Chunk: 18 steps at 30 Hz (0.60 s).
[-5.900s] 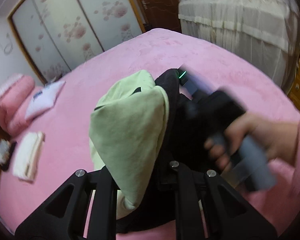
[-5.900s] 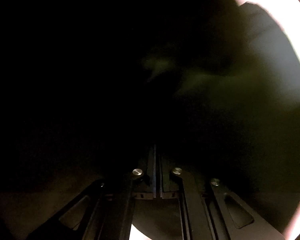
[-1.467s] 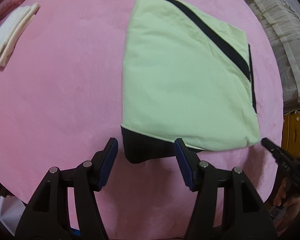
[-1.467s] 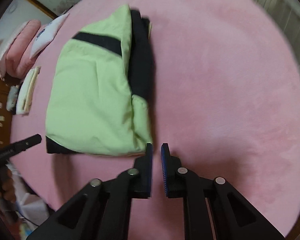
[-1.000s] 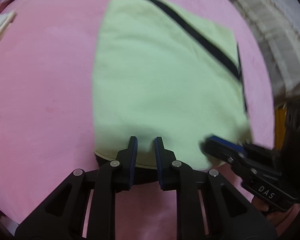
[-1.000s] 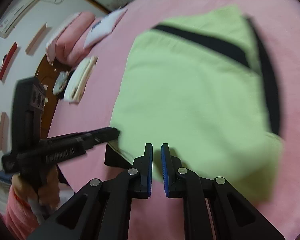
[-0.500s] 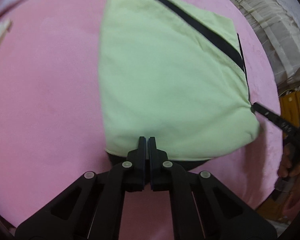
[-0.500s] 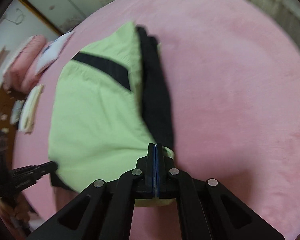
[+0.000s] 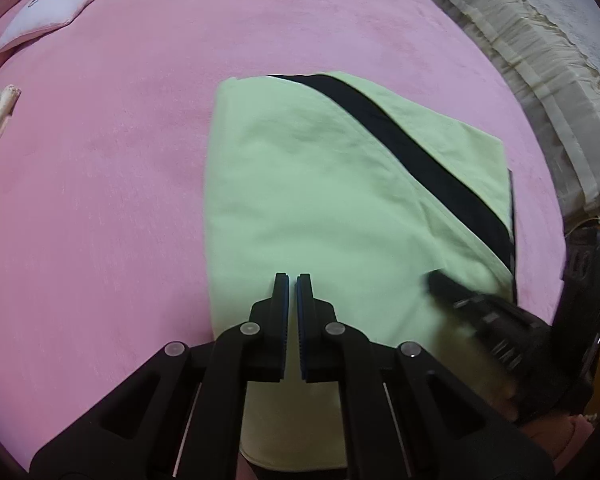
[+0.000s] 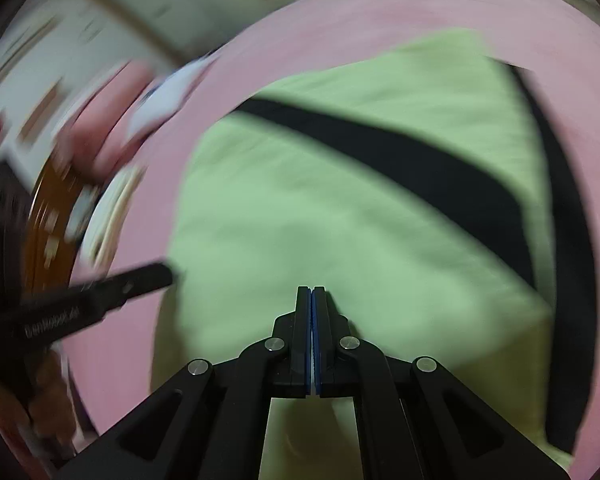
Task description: Fold large clothes
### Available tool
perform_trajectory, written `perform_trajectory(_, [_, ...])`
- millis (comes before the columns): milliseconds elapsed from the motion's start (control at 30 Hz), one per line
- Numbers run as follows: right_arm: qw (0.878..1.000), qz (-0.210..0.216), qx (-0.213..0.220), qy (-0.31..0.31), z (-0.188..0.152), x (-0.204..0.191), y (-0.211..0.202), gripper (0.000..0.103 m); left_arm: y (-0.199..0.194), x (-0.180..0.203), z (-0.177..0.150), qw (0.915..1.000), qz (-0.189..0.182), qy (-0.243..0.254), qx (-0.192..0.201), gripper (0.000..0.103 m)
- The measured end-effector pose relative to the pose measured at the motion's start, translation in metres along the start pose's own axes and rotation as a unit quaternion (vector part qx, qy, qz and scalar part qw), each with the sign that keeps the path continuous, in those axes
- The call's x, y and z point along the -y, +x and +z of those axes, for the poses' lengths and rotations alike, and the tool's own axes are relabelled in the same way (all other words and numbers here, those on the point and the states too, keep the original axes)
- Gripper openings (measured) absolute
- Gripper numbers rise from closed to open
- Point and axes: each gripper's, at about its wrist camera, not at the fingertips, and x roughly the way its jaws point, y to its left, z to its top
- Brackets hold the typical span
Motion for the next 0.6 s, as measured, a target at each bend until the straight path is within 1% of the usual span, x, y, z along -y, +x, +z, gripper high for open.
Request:
perform_trajectory(33, [1.0, -0.007, 0.007, 0.016, 0.005, 0.014, -0.001, 0.0, 0.003, -0.001, 0.002, 1.0, 0.002, -0.001, -0.001, 0.002])
perform_trajectory(100, [0.997, -0.038, 0.04, 0.046, 0.012, 0.044, -0.014, 0.0, 0.009, -0.006, 0.004, 1.0, -0.002, -0.008, -0.002, 0.002])
perform_trajectory(167, [0.995, -0.06, 0.06, 0.053, 0.014, 0.063, -0.024, 0.0, 0.012, -0.01, 0.005, 0.9996, -0.018, -0.02, -0.001, 0.002])
perform_trajectory(200, [0.993, -0.078, 0.068, 0.055, 0.014, 0.071, -0.03, 0.0, 0.019, -0.01, 0.006, 0.9995, -0.021, -0.023, 0.001, 0.002])
perform_trajectory(233, [0.989, -0.112, 0.074, 0.053, 0.014, 0.075, -0.036, 0.0, 0.022, -0.011, 0.007, 0.9995, -0.018, -0.025, 0.002, 0.002])
perform_trajectory(267, [0.979, -0.178, 0.082, 0.048, 0.013, 0.079, -0.041, 0.0, 0.028, -0.011, 0.008, 0.9996, -0.015, -0.025, 0.0, 0.002])
perform_trajectory(300, [0.97, -0.221, 0.089, 0.055, 0.008, 0.087, -0.052, 0.0, 0.033, -0.011, 0.008, 0.9995, -0.016, -0.026, -0.002, 0.002])
perform_trajectory(333, [0.965, -0.226, 0.098, 0.087, 0.006, 0.099, -0.061, 0.0, 0.035, -0.012, 0.009, 0.9995, -0.018, -0.027, -0.002, 0.002])
perform_trajectory(367, [0.964, -0.205, 0.105, 0.136, 0.005, 0.115, -0.071, 0.0, 0.037, -0.011, 0.01, 0.9994, -0.02, -0.028, 0.0, 0.002])
perform_trajectory(400, [0.962, -0.193, 0.109, 0.157, 0.004, 0.121, -0.077, 0.0, 0.038, -0.01, 0.01, 0.9995, -0.021, -0.024, 0.003, 0.002])
perform_trajectory(433, [0.964, -0.181, 0.113, 0.159, 0.005, 0.121, -0.081, 0.0, 0.038, -0.008, 0.012, 0.9996, -0.021, -0.017, 0.006, 0.002])
perform_trajectory(500, [0.974, -0.155, 0.114, 0.12, 0.01, 0.105, -0.084, 0.0, 0.034, -0.008, 0.01, 0.9996, -0.023, -0.01, 0.015, 0.002])
perform_trajectory(567, [0.986, -0.103, 0.102, 0.083, 0.018, 0.079, -0.074, 0.0, 0.036, -0.006, 0.016, 0.9994, -0.029, -0.006, 0.019, 0.002])
perform_trajectory(600, [0.993, -0.064, 0.084, 0.061, 0.024, 0.064, -0.065, 0.0, 0.034, -0.001, 0.02, 0.9994, -0.029, -0.004, 0.02, 0.002])
